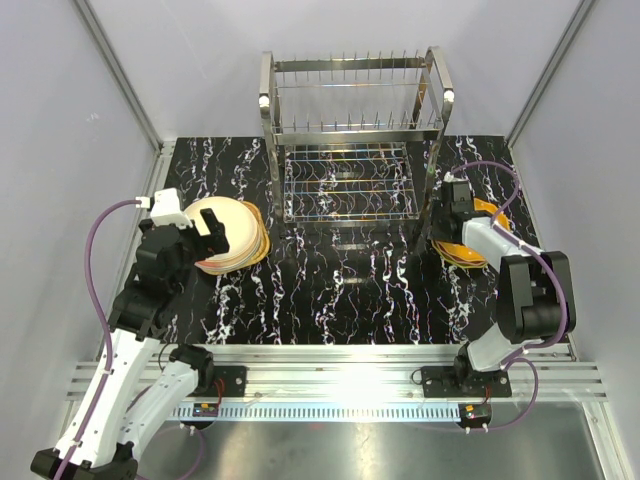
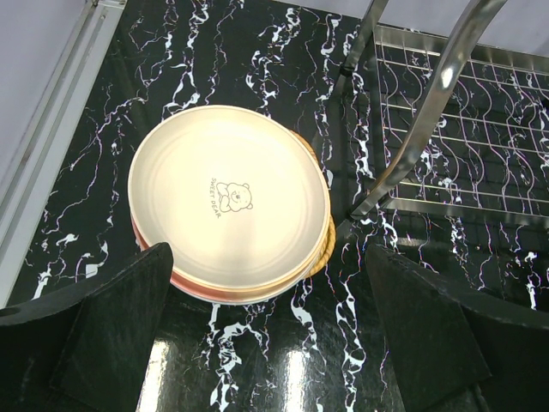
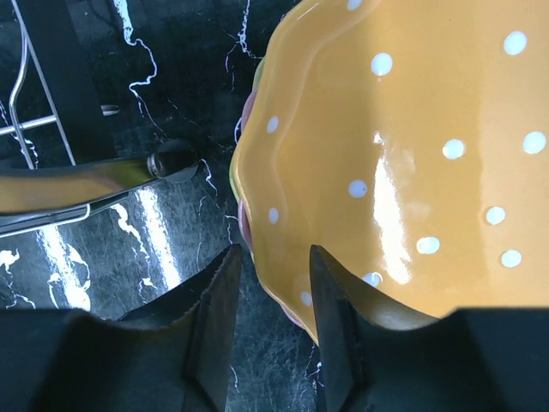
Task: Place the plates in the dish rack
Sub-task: Grab a plate with the right arm
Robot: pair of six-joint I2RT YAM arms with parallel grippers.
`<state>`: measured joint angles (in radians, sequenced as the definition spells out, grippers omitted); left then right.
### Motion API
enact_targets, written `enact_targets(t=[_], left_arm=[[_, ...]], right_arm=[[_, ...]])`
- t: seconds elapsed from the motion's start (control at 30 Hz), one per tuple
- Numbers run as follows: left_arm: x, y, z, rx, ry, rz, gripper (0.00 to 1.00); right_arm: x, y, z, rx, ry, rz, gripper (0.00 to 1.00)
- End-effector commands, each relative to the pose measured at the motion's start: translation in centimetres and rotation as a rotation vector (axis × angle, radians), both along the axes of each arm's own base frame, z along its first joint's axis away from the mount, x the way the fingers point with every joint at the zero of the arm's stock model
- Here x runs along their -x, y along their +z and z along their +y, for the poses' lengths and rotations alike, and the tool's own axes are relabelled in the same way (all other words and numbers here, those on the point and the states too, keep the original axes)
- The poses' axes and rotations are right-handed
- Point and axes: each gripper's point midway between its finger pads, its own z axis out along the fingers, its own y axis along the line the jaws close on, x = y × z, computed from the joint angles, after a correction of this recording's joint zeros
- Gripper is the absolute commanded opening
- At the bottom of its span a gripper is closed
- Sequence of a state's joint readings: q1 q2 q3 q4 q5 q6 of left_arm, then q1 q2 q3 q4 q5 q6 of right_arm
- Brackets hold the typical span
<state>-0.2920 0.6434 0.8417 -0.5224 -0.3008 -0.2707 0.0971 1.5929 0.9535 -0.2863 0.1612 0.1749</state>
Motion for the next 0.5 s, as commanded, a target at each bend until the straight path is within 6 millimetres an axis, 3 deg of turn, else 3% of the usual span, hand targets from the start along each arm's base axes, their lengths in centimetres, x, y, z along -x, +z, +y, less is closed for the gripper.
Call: enact_targets(t=[0.0, 0.07, 0.17, 0.47], left_arm=[[-0.3, 1.6, -0.6, 0.029, -0.019, -0.052, 0.99], [-0.3, 1.5, -0.6, 0.029, -0.022, -0.047, 0.99], [-0.3, 1.5, -0.6, 0.028, -0.024, -0.048, 0.99], [-0.2, 1.5, -0.7, 0.029, -0.029, -0.050, 0.99]], right_arm=[[-0.7, 0.7, -0.2, 0.058, 0.000, -0.014, 0.46], [-0.5, 0.5, -0.7, 0.089, -0.018, 0.003, 0.52], [-0.3, 0.5, -1.1, 0.105, -0.035, 0.002, 0.50], [-0.1, 1.0, -1.4, 0.113, -0.053, -0.010, 0.20]])
